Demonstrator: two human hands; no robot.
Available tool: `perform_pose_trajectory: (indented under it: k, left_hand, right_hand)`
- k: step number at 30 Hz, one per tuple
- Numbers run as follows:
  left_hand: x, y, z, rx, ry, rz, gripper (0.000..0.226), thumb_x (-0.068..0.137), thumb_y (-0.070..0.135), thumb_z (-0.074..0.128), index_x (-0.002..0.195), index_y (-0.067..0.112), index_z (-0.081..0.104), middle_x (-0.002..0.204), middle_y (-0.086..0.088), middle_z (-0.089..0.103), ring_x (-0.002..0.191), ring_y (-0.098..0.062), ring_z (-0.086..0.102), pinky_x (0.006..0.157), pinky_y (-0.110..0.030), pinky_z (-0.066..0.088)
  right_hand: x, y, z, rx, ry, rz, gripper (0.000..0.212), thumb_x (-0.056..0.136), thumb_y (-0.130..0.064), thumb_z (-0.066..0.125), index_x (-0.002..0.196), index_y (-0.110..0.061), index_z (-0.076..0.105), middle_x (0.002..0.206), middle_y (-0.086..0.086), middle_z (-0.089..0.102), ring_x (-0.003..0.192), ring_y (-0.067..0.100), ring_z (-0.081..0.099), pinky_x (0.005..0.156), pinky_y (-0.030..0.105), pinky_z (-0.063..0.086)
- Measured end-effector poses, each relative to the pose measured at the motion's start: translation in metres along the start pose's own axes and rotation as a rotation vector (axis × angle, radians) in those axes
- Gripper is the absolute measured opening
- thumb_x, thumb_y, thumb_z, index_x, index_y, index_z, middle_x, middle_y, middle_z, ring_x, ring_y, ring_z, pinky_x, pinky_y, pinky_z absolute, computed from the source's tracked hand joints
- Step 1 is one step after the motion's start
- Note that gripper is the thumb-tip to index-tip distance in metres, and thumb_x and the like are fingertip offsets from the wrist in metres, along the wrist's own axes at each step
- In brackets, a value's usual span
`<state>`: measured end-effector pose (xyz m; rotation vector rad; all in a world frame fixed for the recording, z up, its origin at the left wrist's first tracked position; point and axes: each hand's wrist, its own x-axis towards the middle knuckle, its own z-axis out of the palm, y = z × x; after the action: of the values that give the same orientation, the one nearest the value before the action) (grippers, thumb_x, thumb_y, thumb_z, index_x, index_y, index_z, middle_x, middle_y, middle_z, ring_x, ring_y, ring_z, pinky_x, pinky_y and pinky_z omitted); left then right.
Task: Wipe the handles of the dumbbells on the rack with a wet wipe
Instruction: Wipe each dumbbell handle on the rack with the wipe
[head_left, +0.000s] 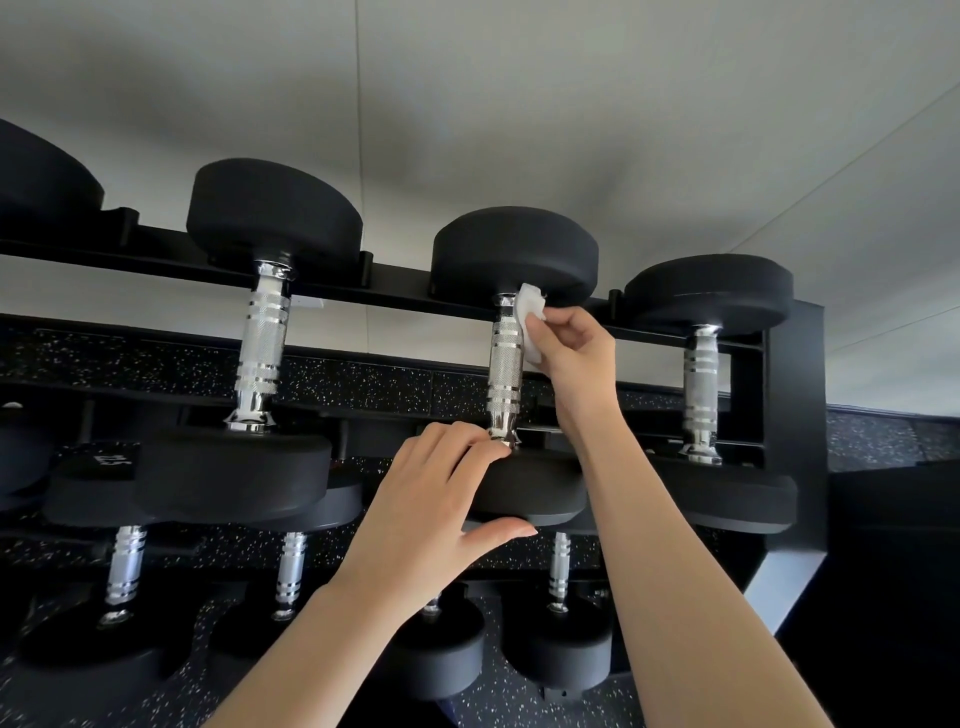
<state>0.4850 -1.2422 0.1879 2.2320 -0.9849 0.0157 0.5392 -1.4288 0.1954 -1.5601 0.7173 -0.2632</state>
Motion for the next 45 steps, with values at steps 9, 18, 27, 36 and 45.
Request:
perform_pose_trajectory:
  k: [9,18,27,36,45]
  left_hand:
    - [0.0,0.001,-0.001,0.004,-0.008,0.001,0.055,0.079,0.062,0.053,0.112,0.018,0.051,0.11,0.004,0.051,0.099,-0.018,0.05,0.083,-0.032,0.04]
    - [-0.001,0.0,-0.001,0.0,-0.013,0.005,0.055,0.08,0.061,0.054,0.111,0.016,0.052,0.11,0.002,0.052,0.1,-0.017,0.05,0.084,-0.033,0.042]
    - [-0.001,0.0,-0.001,-0.003,-0.02,0.0,0.056,0.079,0.061,0.054,0.112,0.016,0.052,0.111,0.004,0.05,0.1,-0.017,0.049,0.084,-0.032,0.042]
    - [0.0,0.0,-0.001,-0.005,-0.032,-0.012,0.057,0.079,0.062,0.053,0.112,0.016,0.053,0.11,0.003,0.051,0.099,-0.018,0.05,0.083,-0.034,0.042]
    - [-0.001,0.0,-0.001,-0.029,-0.027,-0.016,0.057,0.077,0.061,0.056,0.114,0.019,0.047,0.11,0.003,0.049,0.098,-0.017,0.048,0.083,-0.033,0.041]
  right_hand:
    - [0.015,0.006,-0.007,0.3,-0.188,0.14,0.019,0.089,0.0,0.056,0.076,-0.013,0.05,0.065,0.0,0.065,0.061,0.009,0.06,0.075,0.03,0.051]
    - [0.028,0.013,-0.025,0.285,-0.447,0.199,0.018,0.088,0.007,0.053,0.08,-0.008,0.049,0.093,0.013,0.063,0.089,0.024,0.063,0.09,0.04,0.052]
    - [0.02,0.021,-0.03,0.299,-0.518,0.261,0.02,0.086,0.011,0.051,0.098,-0.004,0.055,0.102,0.015,0.063,0.097,0.026,0.064,0.087,0.036,0.054]
    - [-0.01,0.019,-0.048,-0.103,-0.658,0.298,0.015,0.083,0.012,0.057,0.09,-0.002,0.054,0.081,0.005,0.065,0.076,0.012,0.066,0.072,0.022,0.054]
    - [-0.027,0.008,-0.049,-0.447,-0.628,-0.005,0.019,0.079,0.006,0.067,0.073,-0.004,0.053,0.075,0.011,0.067,0.071,0.015,0.066,0.073,0.024,0.05]
